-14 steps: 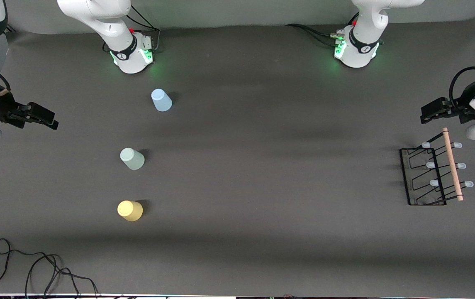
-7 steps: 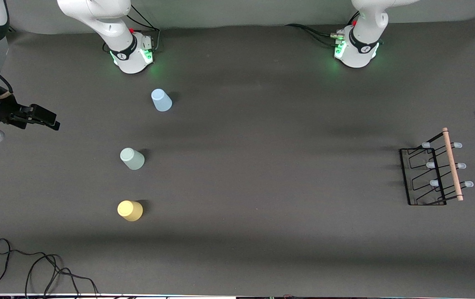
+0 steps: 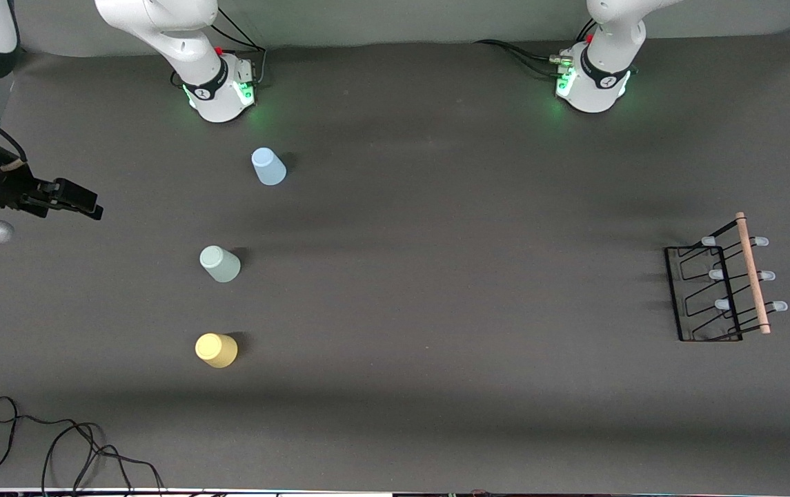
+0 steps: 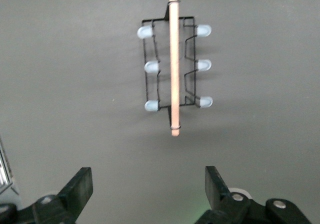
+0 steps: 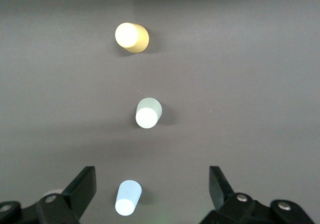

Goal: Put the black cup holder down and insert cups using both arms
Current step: 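Reach the right gripper down to the mint-green cup and grasp it, then lift the mint cup with the right gripper while the left gripper grasps the rack, then slide the black rack to mid-table with the left gripper, then hang the mint cup on a rack peg while the left gripper withdraws, then move the right gripper to the yellow cup and grasp it, then carry the yellow cup with the right gripper over to the rack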

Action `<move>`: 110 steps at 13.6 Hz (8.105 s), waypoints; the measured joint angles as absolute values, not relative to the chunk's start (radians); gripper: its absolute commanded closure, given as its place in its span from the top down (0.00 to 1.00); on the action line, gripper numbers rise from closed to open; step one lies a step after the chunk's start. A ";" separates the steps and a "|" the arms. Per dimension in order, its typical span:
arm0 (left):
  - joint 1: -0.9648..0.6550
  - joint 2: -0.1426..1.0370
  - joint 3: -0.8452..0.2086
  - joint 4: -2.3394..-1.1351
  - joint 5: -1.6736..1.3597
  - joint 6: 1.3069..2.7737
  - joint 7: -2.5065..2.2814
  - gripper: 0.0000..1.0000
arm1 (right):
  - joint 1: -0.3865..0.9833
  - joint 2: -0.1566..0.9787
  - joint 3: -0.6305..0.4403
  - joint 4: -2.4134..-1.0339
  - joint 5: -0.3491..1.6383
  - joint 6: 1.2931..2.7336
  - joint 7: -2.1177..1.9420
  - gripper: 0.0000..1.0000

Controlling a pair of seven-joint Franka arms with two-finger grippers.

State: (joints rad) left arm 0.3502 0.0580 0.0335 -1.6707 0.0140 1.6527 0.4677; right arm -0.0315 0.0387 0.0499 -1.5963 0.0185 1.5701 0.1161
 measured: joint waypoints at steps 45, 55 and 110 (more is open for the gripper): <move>-0.539 0.295 -0.022 -1.380 -0.046 1.651 -0.716 0.00 | 0.081 0.232 0.031 -2.024 0.019 2.065 0.118 0.09; -0.883 0.608 -0.017 -1.234 -0.008 1.867 -1.008 0.00 | 0.176 0.217 0.047 -1.778 0.080 1.871 0.351 0.09; -0.051 -0.060 -0.006 -1.694 0.012 1.529 0.002 1.00 | 0.133 0.715 -0.045 -1.505 0.099 2.228 0.147 0.63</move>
